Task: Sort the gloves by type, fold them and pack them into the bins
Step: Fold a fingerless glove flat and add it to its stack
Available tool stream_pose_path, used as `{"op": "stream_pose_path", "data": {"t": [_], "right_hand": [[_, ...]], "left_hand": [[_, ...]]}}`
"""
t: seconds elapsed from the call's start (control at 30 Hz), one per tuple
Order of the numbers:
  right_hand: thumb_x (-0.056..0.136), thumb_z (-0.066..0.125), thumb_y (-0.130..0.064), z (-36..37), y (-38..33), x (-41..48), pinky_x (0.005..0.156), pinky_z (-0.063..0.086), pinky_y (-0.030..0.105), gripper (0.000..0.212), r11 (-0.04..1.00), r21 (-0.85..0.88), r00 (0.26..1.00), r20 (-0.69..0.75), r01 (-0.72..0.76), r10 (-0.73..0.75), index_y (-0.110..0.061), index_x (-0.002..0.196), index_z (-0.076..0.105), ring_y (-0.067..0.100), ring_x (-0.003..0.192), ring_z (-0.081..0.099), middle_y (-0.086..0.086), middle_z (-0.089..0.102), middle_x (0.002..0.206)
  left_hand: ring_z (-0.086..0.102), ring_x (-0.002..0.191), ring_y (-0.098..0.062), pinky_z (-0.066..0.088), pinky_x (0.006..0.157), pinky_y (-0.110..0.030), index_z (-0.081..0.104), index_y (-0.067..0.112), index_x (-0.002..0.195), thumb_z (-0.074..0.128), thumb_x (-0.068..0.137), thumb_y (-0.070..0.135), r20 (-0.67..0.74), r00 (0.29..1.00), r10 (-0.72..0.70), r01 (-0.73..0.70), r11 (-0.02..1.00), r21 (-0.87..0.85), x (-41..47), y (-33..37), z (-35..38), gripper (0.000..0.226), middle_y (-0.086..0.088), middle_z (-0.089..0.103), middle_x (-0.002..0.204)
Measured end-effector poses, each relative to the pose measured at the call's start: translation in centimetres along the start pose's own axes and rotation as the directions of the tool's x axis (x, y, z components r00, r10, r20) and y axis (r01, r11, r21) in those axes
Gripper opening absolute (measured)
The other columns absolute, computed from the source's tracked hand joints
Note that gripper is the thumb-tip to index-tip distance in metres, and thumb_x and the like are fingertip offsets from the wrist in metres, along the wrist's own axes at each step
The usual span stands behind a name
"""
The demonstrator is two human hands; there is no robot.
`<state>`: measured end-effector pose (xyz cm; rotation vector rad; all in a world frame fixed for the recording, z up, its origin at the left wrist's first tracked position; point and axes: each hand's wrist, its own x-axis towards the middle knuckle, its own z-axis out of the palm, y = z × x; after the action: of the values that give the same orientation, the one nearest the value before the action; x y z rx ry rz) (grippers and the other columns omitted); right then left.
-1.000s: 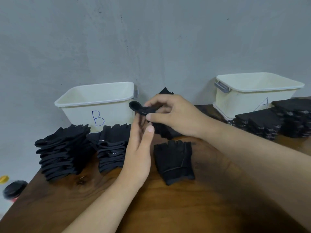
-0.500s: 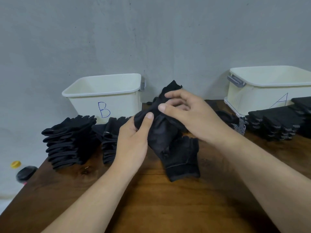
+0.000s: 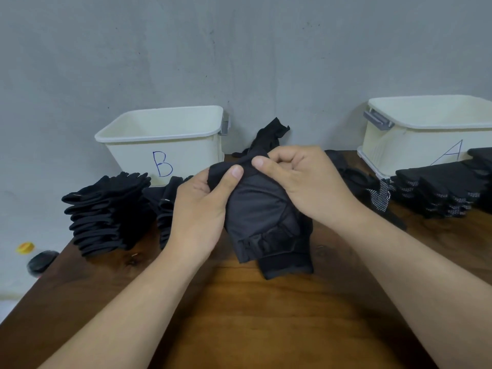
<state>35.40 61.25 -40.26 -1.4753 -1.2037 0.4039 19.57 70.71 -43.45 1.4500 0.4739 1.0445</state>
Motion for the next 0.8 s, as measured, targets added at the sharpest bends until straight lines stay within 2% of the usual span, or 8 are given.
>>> {"op": "stream_pose_path", "data": {"t": [0.13,0.3,0.43,0.5,0.57,0.67,0.77,0.8], "right_hand": [[0.102,0.070,-0.041,-0.2,-0.2,-0.1,0.047,0.050,0.035,0.034,0.998,-0.057,1.000,0.011,-0.014,0.015,-0.012,0.086,0.078,0.025,0.053,0.063,0.014,0.071,0.070],[0.101,0.068,-0.049,-1.4,-0.8,0.1,0.041,0.050,0.039,0.031,0.975,-0.221,0.997,0.063,-0.039,0.054,-0.025,0.089,0.082,0.031,0.046,0.064,0.001,0.074,0.071],[0.100,0.063,-0.058,-1.8,-0.7,0.2,0.040,0.045,0.028,0.036,0.957,-0.291,0.996,0.084,-0.003,0.028,-0.029,0.091,0.081,0.025,0.042,0.061,0.005,0.073,0.069],[0.098,0.063,-0.063,-1.5,-0.2,0.1,0.047,0.049,0.030,0.047,0.961,-0.275,0.994,0.106,0.031,-0.002,-0.020,0.088,0.077,0.023,0.046,0.061,0.013,0.068,0.066],[0.093,0.065,-0.071,-1.2,0.5,0.0,0.066,0.061,0.044,0.056,0.963,-0.265,0.992,0.119,0.059,-0.028,-0.016,0.095,0.077,0.029,0.068,0.071,0.012,0.073,0.075],[0.093,0.073,-0.058,-1.2,1.1,0.2,0.092,0.060,0.055,0.041,0.991,-0.122,0.986,0.162,0.053,-0.033,-0.021,0.109,0.080,0.030,0.094,0.077,0.009,0.080,0.096],[0.095,0.076,-0.046,-1.4,1.5,0.5,0.093,0.059,0.062,0.039,1.000,0.002,0.986,0.164,0.020,-0.020,-0.007,0.101,0.078,0.054,0.098,0.070,0.031,0.075,0.098],[0.096,0.077,-0.044,-1.6,1.5,0.6,0.088,0.060,0.056,0.042,1.000,0.011,0.990,0.135,0.029,-0.031,-0.002,0.097,0.076,0.055,0.097,0.069,0.032,0.075,0.096]], "left_hand": [[0.077,0.109,-0.021,0.060,0.098,-0.041,0.079,0.014,0.115,0.068,0.102,0.031,-0.003,1.000,-0.012,0.012,1.000,0.019,0.0,0.4,-0.2,0.024,-0.003,0.081,0.111],[0.077,0.104,-0.015,0.060,0.091,-0.031,0.080,0.018,0.111,0.068,0.102,0.030,0.053,0.998,0.032,-0.039,0.991,0.128,0.0,0.8,-0.3,0.019,0.003,0.082,0.105],[0.077,0.102,-0.012,0.060,0.089,-0.027,0.080,0.022,0.109,0.069,0.102,0.028,0.048,0.996,0.072,-0.079,0.984,0.163,-0.2,0.7,-0.2,0.014,0.007,0.082,0.104],[0.077,0.103,-0.014,0.061,0.093,-0.033,0.080,0.020,0.110,0.070,0.101,0.029,0.055,0.996,0.070,-0.077,0.985,0.154,-0.3,0.5,-0.1,0.016,0.005,0.082,0.105],[0.077,0.104,-0.016,0.060,0.093,-0.034,0.080,0.018,0.110,0.069,0.100,0.030,0.071,0.996,0.060,-0.070,0.988,0.141,-0.4,0.2,0.0,0.019,0.002,0.082,0.106],[0.077,0.102,-0.016,0.060,0.088,-0.029,0.080,0.016,0.108,0.068,0.098,0.033,0.086,0.994,0.062,-0.073,0.989,0.131,-0.4,0.1,-0.2,0.023,0.001,0.082,0.103],[0.078,0.101,-0.016,0.060,0.086,-0.028,0.080,0.016,0.110,0.066,0.101,0.033,0.076,0.996,0.055,-0.066,0.987,0.143,-0.3,0.2,-0.2,0.024,0.001,0.082,0.103],[0.078,0.100,-0.015,0.060,0.085,-0.027,0.079,0.015,0.112,0.064,0.104,0.032,0.062,0.997,0.043,-0.051,0.990,0.135,-0.2,0.1,-0.3,0.024,0.001,0.082,0.103]]}}
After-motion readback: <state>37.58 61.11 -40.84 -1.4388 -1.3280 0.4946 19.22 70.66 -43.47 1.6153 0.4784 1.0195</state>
